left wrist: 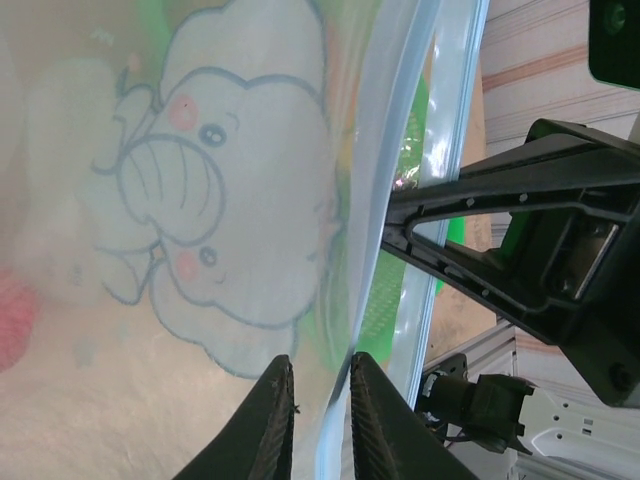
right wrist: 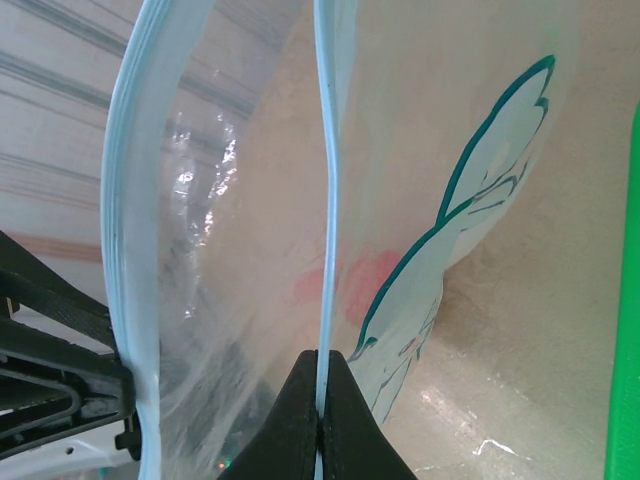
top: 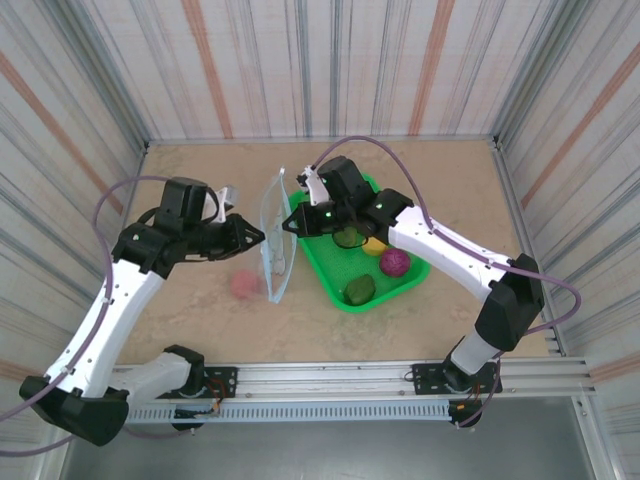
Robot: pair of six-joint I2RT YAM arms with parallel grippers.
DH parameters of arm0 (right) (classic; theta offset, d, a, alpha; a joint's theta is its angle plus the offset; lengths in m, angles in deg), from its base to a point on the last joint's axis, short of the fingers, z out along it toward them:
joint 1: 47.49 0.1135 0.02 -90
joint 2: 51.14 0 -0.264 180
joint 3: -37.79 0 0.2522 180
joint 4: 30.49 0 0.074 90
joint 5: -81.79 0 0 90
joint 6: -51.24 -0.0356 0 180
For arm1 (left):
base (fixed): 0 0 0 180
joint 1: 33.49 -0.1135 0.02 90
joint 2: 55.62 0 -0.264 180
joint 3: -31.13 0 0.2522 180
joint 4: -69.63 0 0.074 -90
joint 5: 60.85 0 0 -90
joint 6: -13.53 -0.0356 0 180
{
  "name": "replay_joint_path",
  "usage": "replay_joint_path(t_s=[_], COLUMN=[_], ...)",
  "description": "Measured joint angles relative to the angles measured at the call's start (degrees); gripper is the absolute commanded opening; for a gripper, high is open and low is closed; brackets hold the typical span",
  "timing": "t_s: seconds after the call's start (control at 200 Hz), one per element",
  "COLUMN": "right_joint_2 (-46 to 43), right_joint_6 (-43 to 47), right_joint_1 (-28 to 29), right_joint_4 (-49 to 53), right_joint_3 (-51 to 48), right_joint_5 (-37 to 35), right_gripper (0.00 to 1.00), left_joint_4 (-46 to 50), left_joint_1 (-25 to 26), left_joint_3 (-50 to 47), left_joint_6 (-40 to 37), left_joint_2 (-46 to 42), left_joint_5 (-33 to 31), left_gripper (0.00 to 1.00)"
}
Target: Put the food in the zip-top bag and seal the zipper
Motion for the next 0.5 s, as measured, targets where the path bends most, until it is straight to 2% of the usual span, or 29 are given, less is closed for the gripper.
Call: replay_joint_path(t_s=[0.291,0.501], right_joint_2=[0.0,0.0], right_joint_6=[0.0,0.0], right_joint_1=[0.2,0.2], right_joint_4=[0.0,0.1], right_joint_3=[0.0,0.0], right_joint_5=[0.0,-0.2], right_gripper=[0.0,0.0], left_joint_4=[0.1,0.3], left_joint_1=[3.0,5.2], left_joint_3=[2.6,3.4], left_joint_6=[-0.8,-1.3], left_joint_2=[0.6,1.2], left_joint_5=[-4.5,-6.9], left_gripper=[0.2,0.05])
